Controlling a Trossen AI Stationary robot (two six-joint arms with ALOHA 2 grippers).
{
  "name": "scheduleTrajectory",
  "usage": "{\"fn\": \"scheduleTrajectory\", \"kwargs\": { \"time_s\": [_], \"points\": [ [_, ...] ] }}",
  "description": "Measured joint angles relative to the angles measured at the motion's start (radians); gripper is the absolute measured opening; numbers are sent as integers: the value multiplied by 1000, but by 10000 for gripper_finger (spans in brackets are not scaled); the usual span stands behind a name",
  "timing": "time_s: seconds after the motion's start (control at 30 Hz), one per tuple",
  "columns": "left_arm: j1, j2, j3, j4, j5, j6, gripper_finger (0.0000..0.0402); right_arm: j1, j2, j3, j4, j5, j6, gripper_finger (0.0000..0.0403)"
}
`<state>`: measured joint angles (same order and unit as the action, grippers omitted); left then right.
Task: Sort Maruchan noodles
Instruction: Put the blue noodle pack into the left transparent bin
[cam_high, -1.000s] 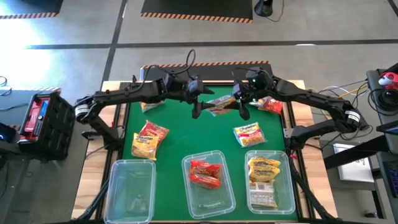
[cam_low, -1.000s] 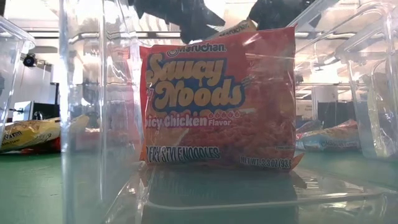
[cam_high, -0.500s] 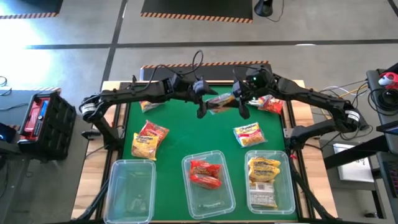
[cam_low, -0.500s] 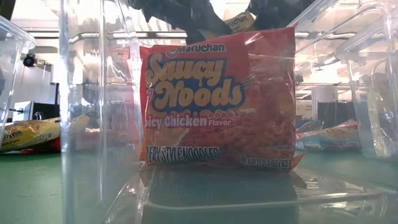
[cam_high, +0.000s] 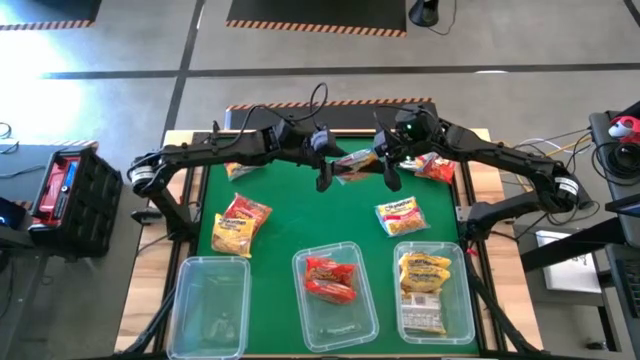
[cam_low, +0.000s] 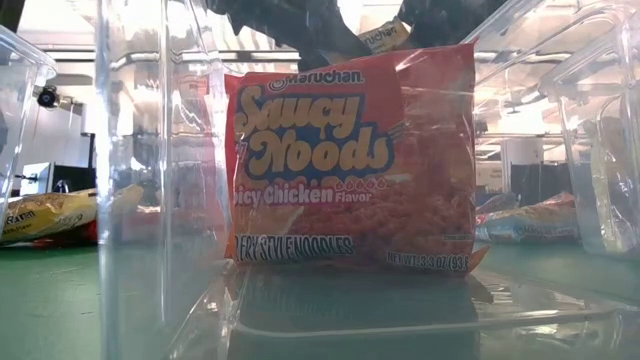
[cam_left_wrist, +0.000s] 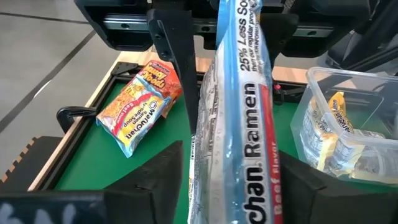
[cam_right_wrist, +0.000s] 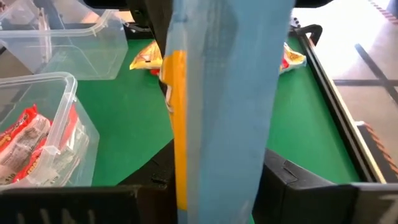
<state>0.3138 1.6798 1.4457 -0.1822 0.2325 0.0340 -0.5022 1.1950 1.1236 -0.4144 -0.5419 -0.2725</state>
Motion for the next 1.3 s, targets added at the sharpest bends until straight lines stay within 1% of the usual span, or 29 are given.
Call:
{"fn": "scheduleTrajectory", "kwargs": {
  "time_s": [0.2,0.3,0.4,0.47,0.53,0.63,0.7,0.87,1.03,1.2,1.3],
  "points": [
    [1,0,-1,-1,13,-13,131,0,-3,3,-63,-13,25,164],
    [1,0,-1,-9,19,-17,114,0,-4,30,-146,-8,21,189],
    [1,-1,-1,-26,18,-17,107,-1,-4,79,-264,7,-18,206],
    [2,-2,-1,-32,14,-19,108,-2,-5,121,-351,61,-56,213],
    [4,-4,-1,-50,11,-26,112,-2,-6,165,-455,142,-94,217],
    [5,-18,-1,-113,11,-26,114,-2,-6,224,-603,247,-131,219],
    [5,-31,-2,-159,14,-27,114,-2,-7,247,-657,275,-131,219],
    [0,-97,-2,-289,18,-55,111,-2,-10,250,-688,277,-90,219],
    [-43,-188,-2,-464,20,-126,111,-2,-10,220,-689,281,-87,219],
    [-153,-279,-2,-587,15,-254,110,-2,-9,181,-690,281,-87,219],
    [-252,-322,-2,-667,-29,-354,110,-2,-8,169,-691,280,-80,219]
  ]
}}
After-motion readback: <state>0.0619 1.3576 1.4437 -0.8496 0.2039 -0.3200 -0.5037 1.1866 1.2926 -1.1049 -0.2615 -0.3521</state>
